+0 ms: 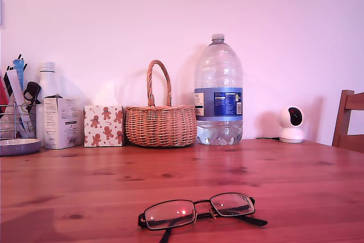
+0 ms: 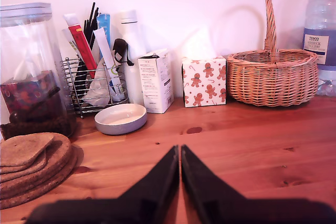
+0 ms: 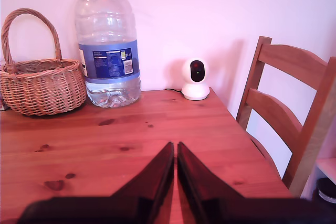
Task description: Pick up the glasses and open them, then place them back on the table
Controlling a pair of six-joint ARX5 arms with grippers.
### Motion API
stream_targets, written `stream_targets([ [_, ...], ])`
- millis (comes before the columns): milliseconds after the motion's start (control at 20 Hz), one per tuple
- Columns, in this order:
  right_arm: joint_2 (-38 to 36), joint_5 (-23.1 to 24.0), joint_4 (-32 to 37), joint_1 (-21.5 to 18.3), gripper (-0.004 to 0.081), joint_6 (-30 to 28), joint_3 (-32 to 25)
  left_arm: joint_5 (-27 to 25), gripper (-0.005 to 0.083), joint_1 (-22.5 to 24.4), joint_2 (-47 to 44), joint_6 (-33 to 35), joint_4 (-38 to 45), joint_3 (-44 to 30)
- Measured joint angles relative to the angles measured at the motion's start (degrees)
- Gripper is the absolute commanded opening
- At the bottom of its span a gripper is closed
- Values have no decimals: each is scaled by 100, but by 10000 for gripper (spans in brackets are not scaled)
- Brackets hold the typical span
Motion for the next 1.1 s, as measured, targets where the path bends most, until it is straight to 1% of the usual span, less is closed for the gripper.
stream_targets([
  [50, -2, -214, -107, -76, -12, 118, 9, 280, -19, -2, -28, -33, -111, 2],
  [100, 0, -358, -411, -251, -12, 181, 9, 533, -19, -2, -52, -52, -387, 2],
  [150, 0, -348, -544, -321, -12, 190, -11, 610, -19, -17, -52, -55, -577, -13],
  [400, 0, -413, -435, -337, -12, 195, -9, 693, -19, -33, -52, -116, -435, -24],
  [500, 0, -612, -201, -337, -12, 476, -9, 960, -19, -33, -55, -391, -157, -24],
  [600, 0, -1014, -24, -339, -12, 802, -9, 1425, -19, -35, -52, -750, 170, -24],
  [700, 0, -1600, 199, -321, -12, 927, -9, 1956, -19, -92, -52, -909, 481, -24],
  [750, 0, -1722, 212, -258, -12, 942, -7, 2149, -19, -157, -52, -914, 570, -22],
  [850, 0, -1773, 138, -44, -12, 1069, -7, 2367, -19, -356, -52, -914, 577, -22],
  [950, 0, -1843, -186, 258, -12, 1069, 11, 2417, -19, -581, -52, -914, 507, -7],
  [1100, 0, -1843, -748, 730, -12, 1069, 48, 2557, -19, -955, -33, -907, 125, 140],
])
